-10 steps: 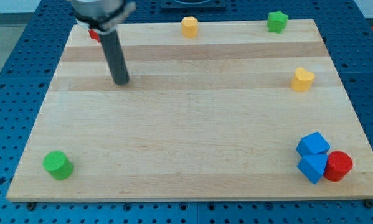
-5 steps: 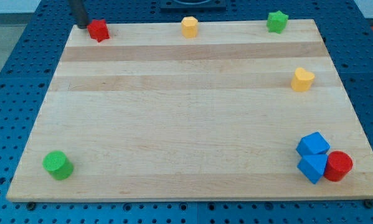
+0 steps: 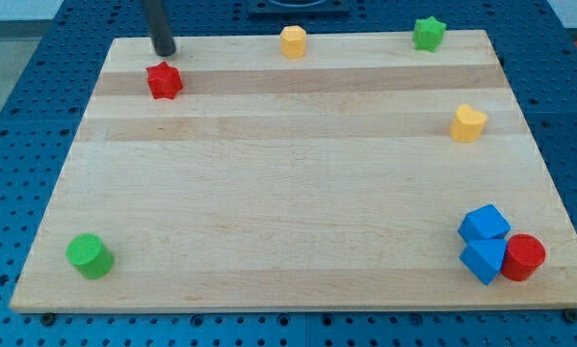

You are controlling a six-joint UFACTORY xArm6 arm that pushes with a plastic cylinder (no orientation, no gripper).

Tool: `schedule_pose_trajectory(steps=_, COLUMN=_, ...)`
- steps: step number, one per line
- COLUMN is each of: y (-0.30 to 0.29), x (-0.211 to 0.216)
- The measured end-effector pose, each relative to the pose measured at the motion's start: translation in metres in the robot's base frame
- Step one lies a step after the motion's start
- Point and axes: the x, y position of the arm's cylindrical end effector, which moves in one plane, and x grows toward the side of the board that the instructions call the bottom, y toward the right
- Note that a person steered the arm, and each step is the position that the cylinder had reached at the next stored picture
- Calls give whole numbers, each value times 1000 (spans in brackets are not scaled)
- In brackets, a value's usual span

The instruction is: Push the red star towards the bottom center

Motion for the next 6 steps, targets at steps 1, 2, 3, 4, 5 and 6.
schedule_pose_trajectory(steps=1, y=7, x=34)
schedule_pose_trajectory(steps=2, y=32, x=45)
schedule_pose_trajectory(steps=3, y=77, x=70)
schedule_pose_trajectory(steps=4, y=88, x=87)
schedule_pose_trajectory(steps=5, y=69, x=44)
schedule_pose_trajectory(steps=6, y=22, x=57)
